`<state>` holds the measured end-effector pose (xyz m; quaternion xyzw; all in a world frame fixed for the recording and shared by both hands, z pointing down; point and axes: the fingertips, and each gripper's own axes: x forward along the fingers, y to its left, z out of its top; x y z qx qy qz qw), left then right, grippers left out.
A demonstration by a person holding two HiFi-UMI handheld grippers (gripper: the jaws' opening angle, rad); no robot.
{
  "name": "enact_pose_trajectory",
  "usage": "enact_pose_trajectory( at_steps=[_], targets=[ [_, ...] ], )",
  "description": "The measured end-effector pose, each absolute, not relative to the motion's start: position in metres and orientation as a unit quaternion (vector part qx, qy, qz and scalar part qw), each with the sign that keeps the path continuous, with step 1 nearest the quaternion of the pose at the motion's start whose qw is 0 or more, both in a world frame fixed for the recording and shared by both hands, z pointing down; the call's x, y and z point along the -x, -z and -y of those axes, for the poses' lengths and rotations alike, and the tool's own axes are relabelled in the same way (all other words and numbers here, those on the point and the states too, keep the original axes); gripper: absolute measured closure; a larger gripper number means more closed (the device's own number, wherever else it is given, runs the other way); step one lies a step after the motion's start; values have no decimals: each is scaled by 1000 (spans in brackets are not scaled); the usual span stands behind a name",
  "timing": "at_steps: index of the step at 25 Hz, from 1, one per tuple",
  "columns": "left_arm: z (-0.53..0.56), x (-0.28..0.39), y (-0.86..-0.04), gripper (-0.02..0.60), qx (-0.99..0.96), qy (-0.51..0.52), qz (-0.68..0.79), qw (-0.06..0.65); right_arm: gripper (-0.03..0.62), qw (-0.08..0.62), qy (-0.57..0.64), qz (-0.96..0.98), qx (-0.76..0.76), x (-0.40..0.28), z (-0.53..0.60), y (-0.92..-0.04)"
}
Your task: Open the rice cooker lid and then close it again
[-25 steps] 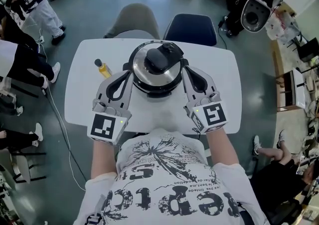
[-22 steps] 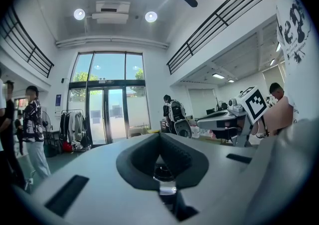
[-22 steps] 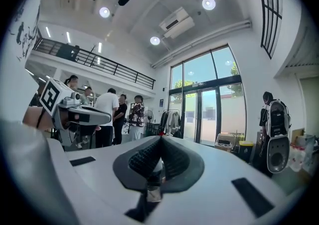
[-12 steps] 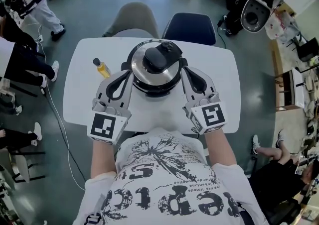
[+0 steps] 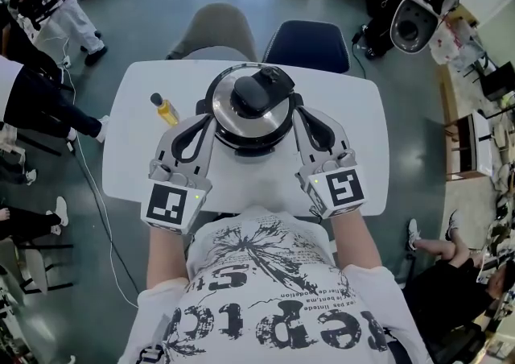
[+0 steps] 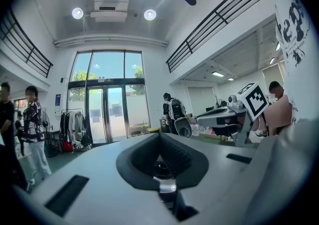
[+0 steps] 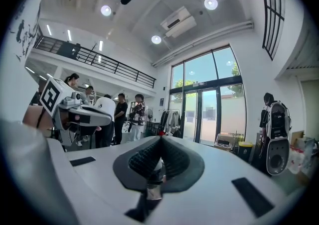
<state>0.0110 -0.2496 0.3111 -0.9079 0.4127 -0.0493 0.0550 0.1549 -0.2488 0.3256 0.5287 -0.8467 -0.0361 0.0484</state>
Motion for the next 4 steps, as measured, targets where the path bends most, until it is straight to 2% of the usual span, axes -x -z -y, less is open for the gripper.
enact_pose_trajectory(
  at_steps=[4],
  targets=[
    [245, -13, -307, 568, 908, 50, -412, 61, 583, 47, 34, 845, -532, -159, 247, -325]
  ],
)
